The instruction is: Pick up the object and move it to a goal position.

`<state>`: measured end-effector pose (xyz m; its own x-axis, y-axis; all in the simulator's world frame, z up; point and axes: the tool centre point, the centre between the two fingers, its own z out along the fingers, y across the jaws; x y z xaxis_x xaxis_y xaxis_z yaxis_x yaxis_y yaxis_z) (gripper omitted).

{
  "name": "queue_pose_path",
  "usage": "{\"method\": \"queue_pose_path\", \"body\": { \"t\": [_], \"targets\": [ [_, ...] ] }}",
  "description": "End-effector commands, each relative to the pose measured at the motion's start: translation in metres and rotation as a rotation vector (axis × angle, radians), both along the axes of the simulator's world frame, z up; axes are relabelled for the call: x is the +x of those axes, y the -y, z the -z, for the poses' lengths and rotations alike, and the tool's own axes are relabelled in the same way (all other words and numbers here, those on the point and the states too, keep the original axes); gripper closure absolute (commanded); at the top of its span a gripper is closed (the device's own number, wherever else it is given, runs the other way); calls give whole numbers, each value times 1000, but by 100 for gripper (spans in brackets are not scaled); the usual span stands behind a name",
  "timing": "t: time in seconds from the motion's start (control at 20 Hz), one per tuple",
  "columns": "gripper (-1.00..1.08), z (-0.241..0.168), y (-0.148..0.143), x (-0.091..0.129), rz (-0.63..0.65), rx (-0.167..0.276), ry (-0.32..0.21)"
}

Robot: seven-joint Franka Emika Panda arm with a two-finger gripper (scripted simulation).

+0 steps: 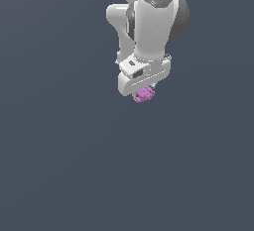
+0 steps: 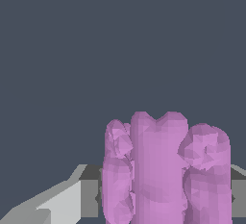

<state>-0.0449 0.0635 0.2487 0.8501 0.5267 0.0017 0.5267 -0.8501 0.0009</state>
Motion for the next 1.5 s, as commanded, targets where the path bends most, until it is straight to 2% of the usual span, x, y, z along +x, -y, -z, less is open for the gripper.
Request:
{"method": "queue_pose_path", "body": {
  "t": [0.0,0.45,0.75,1.1,1.45],
  "targets": [
    [108,-28,-6,-1,0,0,-1],
    [108,-120,-26,1,1,0,-2],
    [108,-163,-36,3,2,0,-2],
    [108,-190,-41,6,3,0,-2],
    [108,-195,-42,7,3,0,-2]
  ]
}}
